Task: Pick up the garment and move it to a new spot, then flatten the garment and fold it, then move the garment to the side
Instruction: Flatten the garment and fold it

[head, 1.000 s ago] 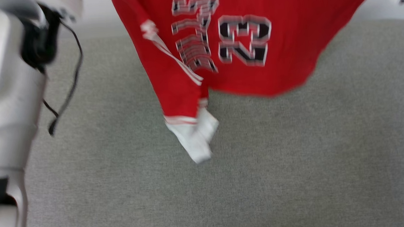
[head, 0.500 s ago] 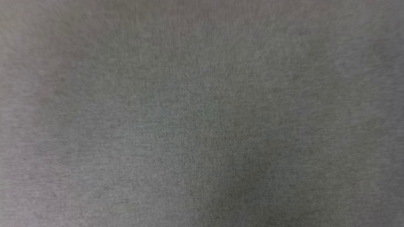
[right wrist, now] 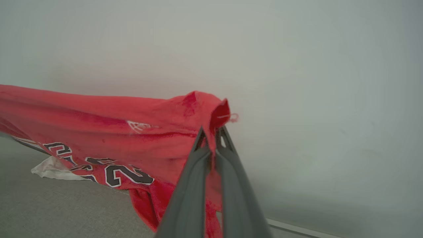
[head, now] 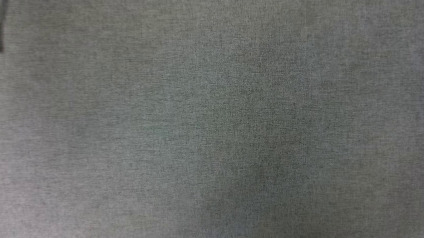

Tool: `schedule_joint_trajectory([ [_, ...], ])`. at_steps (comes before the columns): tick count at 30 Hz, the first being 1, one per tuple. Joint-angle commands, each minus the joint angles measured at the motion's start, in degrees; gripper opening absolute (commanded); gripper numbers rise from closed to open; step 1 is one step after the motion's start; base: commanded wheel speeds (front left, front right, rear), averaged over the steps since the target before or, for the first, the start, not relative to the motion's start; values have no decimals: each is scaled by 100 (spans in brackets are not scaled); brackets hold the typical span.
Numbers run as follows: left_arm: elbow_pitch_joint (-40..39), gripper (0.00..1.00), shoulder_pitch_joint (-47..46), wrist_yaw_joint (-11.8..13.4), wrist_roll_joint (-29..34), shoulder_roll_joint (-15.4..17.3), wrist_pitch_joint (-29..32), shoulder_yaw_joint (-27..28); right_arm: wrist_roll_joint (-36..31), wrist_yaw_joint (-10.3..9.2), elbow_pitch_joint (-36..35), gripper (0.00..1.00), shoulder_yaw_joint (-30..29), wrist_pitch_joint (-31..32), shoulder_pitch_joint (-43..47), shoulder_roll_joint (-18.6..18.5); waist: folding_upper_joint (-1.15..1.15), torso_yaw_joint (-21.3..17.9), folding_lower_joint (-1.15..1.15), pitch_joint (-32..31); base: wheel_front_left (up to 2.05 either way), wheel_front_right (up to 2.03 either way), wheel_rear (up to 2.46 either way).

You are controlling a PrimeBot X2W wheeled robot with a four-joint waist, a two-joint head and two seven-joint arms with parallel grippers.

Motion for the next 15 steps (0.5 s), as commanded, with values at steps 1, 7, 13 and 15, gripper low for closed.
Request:
schedule_joint_trajectory([
  [1,20,0,119,-28,-46,-3,-38,31,72,-8,57,0,48,-46,167,-26,0,33,-2,-78,0,0,0],
  [7,-206,0,1374,-72,-178,-14,-60,177,664,-8,230,0,645,-259,1208,-129,0,93,-2,-772,0,0,0],
  [13,-923,0,3413,-71,-198,30,-51,342,1280,-8,-107,0,1129,-350,2894,-287,0,98,-2,-1817,0,0,0],
  [15,-1112,0,4121,-72,-197,-22,-52,389,1444,-8,-272,0,1197,-377,3481,-390,0,117,-2,-2161,0,0,0],
])
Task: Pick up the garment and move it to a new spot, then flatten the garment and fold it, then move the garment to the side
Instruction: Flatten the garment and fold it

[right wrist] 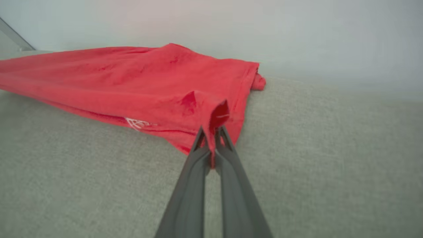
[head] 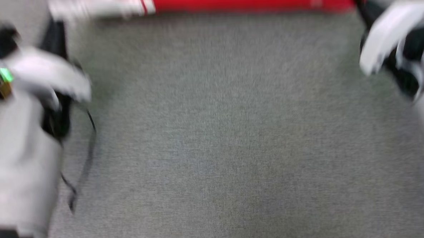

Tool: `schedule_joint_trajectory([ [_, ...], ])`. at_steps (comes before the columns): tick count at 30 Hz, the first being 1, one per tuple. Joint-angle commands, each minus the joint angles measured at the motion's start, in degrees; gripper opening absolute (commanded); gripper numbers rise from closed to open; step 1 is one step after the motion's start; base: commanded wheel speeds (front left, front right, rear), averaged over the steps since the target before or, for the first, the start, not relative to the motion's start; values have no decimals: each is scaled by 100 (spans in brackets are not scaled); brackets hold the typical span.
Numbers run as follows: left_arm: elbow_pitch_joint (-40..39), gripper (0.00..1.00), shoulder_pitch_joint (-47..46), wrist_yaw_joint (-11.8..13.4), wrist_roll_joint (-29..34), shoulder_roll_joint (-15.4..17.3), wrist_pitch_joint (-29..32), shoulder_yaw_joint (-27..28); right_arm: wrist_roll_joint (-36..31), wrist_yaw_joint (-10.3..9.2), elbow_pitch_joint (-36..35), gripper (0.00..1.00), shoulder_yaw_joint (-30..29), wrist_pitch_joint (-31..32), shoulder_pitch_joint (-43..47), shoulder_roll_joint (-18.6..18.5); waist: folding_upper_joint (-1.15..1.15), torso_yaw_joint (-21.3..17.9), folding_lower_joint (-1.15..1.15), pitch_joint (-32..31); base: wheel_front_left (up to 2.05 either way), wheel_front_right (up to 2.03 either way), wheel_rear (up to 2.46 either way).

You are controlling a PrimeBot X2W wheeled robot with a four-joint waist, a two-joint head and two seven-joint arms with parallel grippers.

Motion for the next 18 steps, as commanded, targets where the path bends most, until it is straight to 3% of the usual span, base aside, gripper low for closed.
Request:
schedule_joint_trajectory([
  [1,-64,0,313,20,0,-4,-14,62,78,-9,-74,0,18,11,281,-91,0,30,0,-713,0,0,0],
  [9,-963,0,2745,412,-91,-174,15,125,186,-10,-750,0,-54,-19,2368,-430,0,71,0,-1830,0,0,0],
  [18,-2409,0,4992,1138,-424,114,533,270,103,-12,-1688,0,-912,237,4677,-443,0,-8,0,-2715,0,0,0],
])
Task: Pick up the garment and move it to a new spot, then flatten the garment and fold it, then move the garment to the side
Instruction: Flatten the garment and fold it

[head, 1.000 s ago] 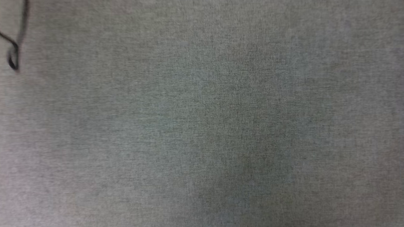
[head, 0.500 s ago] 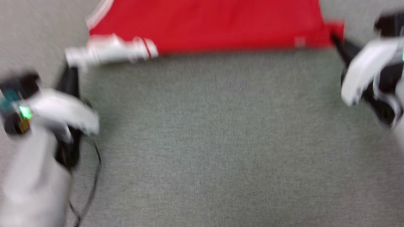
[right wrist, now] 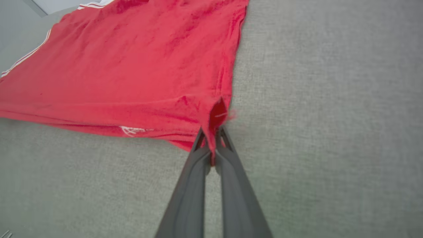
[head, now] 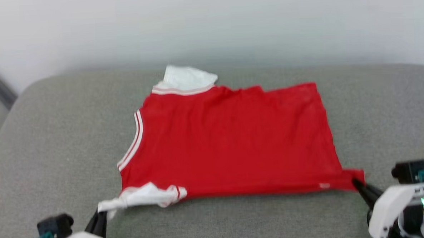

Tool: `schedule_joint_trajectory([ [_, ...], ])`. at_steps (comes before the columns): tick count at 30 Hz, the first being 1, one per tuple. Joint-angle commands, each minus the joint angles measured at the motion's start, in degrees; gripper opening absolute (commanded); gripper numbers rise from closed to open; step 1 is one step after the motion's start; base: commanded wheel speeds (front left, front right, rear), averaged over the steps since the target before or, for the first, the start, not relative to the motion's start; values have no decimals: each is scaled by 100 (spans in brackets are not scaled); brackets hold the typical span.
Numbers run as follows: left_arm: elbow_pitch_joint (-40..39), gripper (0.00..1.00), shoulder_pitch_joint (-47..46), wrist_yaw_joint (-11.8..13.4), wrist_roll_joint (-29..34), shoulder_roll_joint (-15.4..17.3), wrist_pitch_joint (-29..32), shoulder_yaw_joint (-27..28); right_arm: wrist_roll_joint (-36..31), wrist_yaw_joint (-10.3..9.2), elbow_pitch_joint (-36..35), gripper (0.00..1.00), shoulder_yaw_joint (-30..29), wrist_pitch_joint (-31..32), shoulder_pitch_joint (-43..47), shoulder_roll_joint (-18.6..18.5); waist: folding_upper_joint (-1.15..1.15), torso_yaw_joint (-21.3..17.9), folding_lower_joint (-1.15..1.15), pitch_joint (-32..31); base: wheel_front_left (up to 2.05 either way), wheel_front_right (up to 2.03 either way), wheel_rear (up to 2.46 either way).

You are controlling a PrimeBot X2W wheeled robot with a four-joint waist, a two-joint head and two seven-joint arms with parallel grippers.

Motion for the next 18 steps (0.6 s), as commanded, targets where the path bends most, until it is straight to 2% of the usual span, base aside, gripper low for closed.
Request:
schedule_joint_trajectory([
  [1,-198,0,272,156,-41,120,86,73,-96,-14,-109,0,-183,74,330,-21,0,-45,3,-300,0,0,0],
  [7,-1543,0,1286,767,-212,356,542,237,-520,-14,-1178,0,-1061,716,1558,309,0,-88,3,-402,0,0,0],
  [10,-2069,0,1485,957,-219,476,721,276,-827,-14,-1748,0,-1481,1155,1894,550,0,-103,3,-399,0,0,0],
  [13,-2292,0,1333,984,-174,563,904,212,-1087,-13,-2161,0,-1723,1566,1954,801,0,-107,3,-337,0,0,0],
  [18,-2157,0,652,784,-102,502,1144,-13,-1389,-12,-2363,0,-1805,1973,1554,973,0,-63,3,-51,0,0,0],
])
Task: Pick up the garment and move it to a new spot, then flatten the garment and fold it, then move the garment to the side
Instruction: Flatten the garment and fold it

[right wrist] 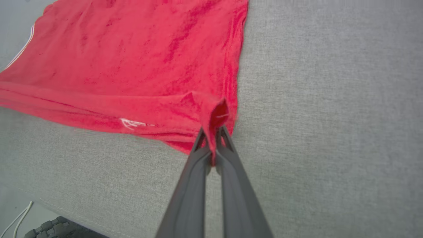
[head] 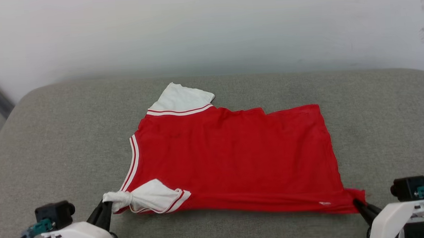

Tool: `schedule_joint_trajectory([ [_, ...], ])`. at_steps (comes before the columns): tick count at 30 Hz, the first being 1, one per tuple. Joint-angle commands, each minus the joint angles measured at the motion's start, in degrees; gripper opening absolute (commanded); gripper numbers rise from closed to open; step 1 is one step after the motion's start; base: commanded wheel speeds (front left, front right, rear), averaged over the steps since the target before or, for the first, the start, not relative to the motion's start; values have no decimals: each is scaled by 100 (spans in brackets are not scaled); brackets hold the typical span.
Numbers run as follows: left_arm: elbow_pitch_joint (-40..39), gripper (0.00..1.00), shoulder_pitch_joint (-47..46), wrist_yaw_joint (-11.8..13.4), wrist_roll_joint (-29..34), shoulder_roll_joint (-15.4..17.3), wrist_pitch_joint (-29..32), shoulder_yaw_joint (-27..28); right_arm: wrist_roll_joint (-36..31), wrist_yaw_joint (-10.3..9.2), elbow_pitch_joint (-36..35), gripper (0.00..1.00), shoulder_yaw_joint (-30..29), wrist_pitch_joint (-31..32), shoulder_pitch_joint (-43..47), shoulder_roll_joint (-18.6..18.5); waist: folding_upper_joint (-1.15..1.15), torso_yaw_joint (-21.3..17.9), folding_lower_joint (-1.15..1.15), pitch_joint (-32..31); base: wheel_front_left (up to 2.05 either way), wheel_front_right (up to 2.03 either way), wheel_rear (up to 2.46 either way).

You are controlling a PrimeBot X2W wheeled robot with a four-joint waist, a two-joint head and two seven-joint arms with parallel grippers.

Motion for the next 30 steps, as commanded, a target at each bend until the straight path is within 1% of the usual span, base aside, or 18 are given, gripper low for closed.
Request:
schedule_joint_trajectory([
  [1,108,0,-215,-73,31,-34,33,-35,-39,-9,-34,0,-5,23,-277,56,0,7,1,225,0,0,0],
  [3,291,0,-562,-187,52,-66,36,-76,-121,-8,19,0,62,47,-551,41,0,-18,1,431,0,0,0],
  [4,291,0,-562,-187,52,-66,36,-76,-121,-8,19,0,62,47,-551,41,0,-18,1,431,0,0,0],
  [9,687,0,-1225,-375,120,-143,-139,-59,-199,-8,302,0,227,-58,-1347,-9,0,-91,1,974,0,0,0],
  [15,1211,0,-1908,-627,134,-321,-222,-166,-341,-8,901,0,449,-192,-2088,-24,0,-95,1,1540,0,0,0],
  [20,1892,0,-2281,-904,19,-517,-142,-305,-286,-8,1565,0,734,-374,-2407,12,0,-132,1,1756,0,0,0],
  [21,2048,6,-2319,-959,-34,-557,-102,-325,-273,-9,1718,18,796,-420,-2413,21,0,-141,1,1761,0,0,0],
  [22,2186,27,-2355,-1008,-76,-592,-84,-333,-259,-10,1859,45,853,-468,-2396,32,0,-152,1,1757,0,0,0],
  [23,2304,44,-2398,-1051,-102,-606,-102,-332,-231,-10,1969,85,904,-524,-2393,39,0,-165,1,1743,0,0,0],
  [24,2444,67,-2403,-1086,-132,-622,-118,-322,-201,-10,2075,100,954,-599,-2405,49,0,-176,1,1717,0,0,0],
  [25,2559,91,-2387,-1130,-178,-647,-102,-329,-171,-10,2137,100,989,-708,-2414,52,0,-185,1,1680,0,0,0],
  [26,2671,100,-2377,-1159,-217,-671,-106,-318,-130,-11,2192,100,996,-851,-2408,59,0,-192,1,1625,0,0,0],
  [30,2938,100,-2341,-1266,-303,-648,-189,-249,25,-10,2183,100,1027,-1587,-2295,41,0,-192,1,1335,0,0,0],
])
